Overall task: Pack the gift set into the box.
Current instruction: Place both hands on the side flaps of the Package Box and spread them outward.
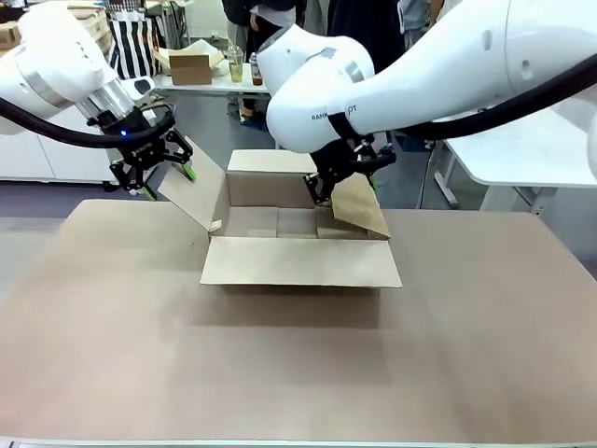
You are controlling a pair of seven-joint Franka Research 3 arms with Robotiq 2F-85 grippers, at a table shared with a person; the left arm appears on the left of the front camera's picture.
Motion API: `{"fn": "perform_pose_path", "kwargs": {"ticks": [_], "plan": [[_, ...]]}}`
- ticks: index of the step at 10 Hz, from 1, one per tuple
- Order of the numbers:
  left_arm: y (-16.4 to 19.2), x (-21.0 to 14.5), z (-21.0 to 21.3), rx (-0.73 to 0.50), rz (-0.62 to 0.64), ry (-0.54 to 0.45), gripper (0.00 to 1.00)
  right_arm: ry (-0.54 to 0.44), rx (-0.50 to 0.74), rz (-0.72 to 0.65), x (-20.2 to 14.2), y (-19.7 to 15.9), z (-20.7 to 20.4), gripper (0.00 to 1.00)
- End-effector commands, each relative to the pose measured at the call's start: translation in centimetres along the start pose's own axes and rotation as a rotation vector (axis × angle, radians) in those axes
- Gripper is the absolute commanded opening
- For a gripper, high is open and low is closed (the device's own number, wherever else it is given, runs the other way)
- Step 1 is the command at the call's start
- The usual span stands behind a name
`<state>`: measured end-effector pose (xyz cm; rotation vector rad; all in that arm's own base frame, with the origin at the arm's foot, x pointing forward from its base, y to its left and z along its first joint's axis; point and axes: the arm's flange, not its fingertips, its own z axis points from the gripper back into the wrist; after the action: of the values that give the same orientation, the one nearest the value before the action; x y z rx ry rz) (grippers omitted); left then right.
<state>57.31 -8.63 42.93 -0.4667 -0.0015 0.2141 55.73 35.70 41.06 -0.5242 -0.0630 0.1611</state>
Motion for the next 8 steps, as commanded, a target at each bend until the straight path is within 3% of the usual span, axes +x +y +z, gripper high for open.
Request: {"fn": "perform_pose_path", "kwargs": {"ticks": [1, 3, 8], "plan": [[0.1, -0.2, 0.3, 0.009, 0.000, -0.005, 1.00, -0.012, -0.046, -0.091, -1.2, -3.2, 1.0, 1.00], [0.1, -0.2, 0.3, 0.009, 0.000, -0.005, 1.00, 0.009, 0.001, -0.138, -2.8, -7.9, 1.2, 1.00], [0.1, -0.2, 0.3, 0.009, 0.000, -0.005, 1.00, 0.014, 0.324, -0.208, -4.4, -16.6, -2.8, 1.00]]}}
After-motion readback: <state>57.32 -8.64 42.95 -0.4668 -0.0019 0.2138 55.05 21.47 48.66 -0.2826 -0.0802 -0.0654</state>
